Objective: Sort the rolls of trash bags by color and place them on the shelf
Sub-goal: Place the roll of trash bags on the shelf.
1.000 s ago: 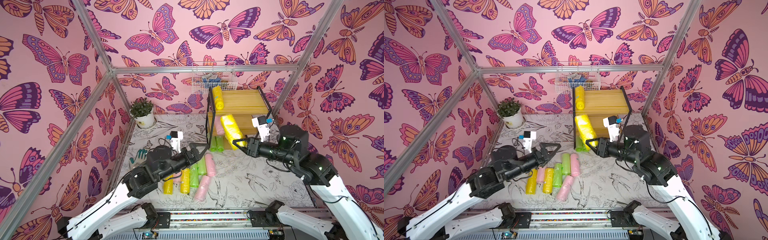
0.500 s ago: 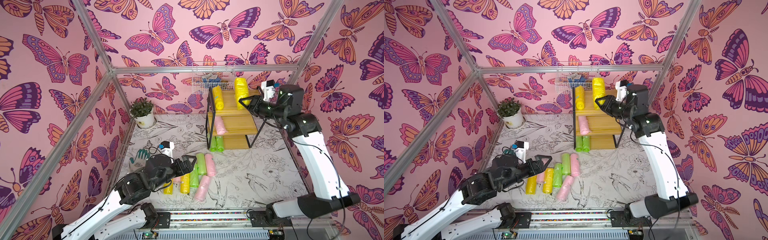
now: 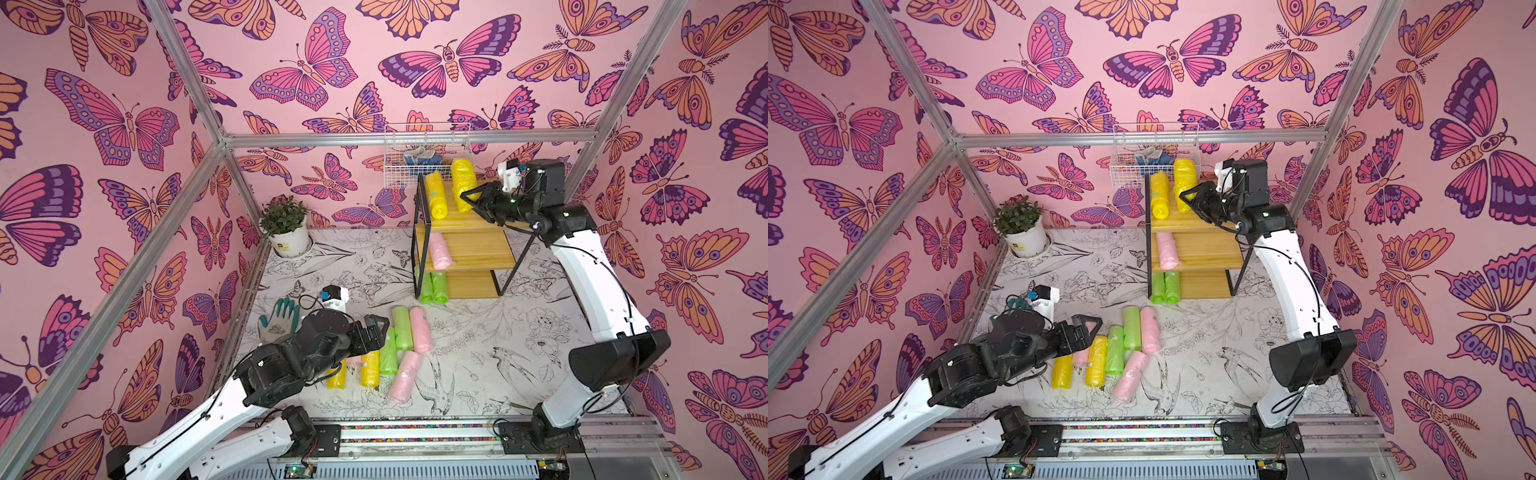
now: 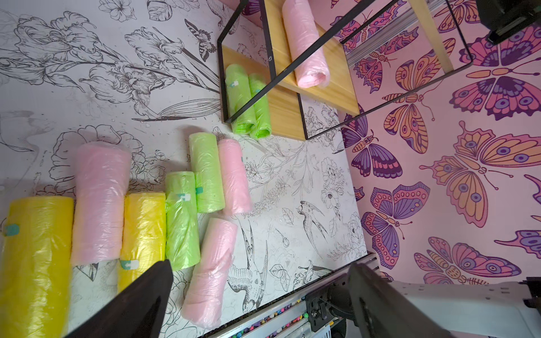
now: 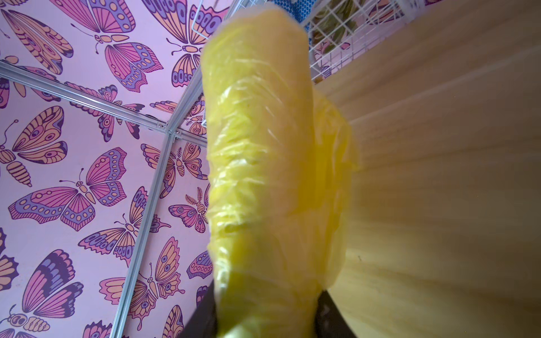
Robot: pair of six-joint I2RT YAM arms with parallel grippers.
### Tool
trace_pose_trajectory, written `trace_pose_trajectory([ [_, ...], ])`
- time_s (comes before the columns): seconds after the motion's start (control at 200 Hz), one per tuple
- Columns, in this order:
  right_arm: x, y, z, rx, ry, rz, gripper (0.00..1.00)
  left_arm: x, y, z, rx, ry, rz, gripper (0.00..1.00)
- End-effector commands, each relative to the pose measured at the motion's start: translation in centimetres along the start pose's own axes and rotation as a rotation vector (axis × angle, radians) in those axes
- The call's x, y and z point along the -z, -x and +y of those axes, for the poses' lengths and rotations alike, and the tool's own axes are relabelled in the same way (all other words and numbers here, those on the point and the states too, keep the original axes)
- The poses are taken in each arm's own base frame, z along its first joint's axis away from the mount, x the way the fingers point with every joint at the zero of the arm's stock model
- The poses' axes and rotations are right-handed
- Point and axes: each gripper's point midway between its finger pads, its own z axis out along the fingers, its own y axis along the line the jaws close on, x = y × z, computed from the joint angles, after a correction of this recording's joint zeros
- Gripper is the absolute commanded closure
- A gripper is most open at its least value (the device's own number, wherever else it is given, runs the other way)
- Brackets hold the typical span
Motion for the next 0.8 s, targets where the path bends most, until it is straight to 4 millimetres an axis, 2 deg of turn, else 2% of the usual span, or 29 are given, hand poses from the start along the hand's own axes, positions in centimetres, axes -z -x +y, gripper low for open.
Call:
trace_pose_trajectory([
  [0.0, 0.8, 1.7, 2.6, 0.04, 0.081, -0.046, 0.86, -0.4, -0.5, 1.2, -0.025, 0.048, 0.01, 0.01],
  [0.17, 0.5, 1.5, 2.4, 0.037, 0.086, -0.026, 0.76, -0.7, -0.8, 1.2, -0.032, 0.054, 0.024, 0.01],
  [0.335, 0.9, 0.9, 2.2, 0.038, 0.07, -0.009, 0.4, -1.3, -1.0, 0.9, -0.054, 0.061, 0.049, 0.01],
  [0.436, 1.8, 0.9, 2.5, 0.055, 0.054, -0.012, 0.3, -1.9, -1.2, 0.4, -0.074, 0.065, 0.074, 0.01],
  [0.596, 2.9, 0.8, 3.0, 0.084, 0.027, -0.013, 0.23, -3.0, -1.5, -0.1, -0.092, 0.079, 0.112, 0.01],
  [0.796, 5.7, 0.8, 4.9, 0.165, 0.035, -0.044, 0.23, -4.3, -1.7, -0.8, -0.14, 0.107, 0.157, 0.01],
])
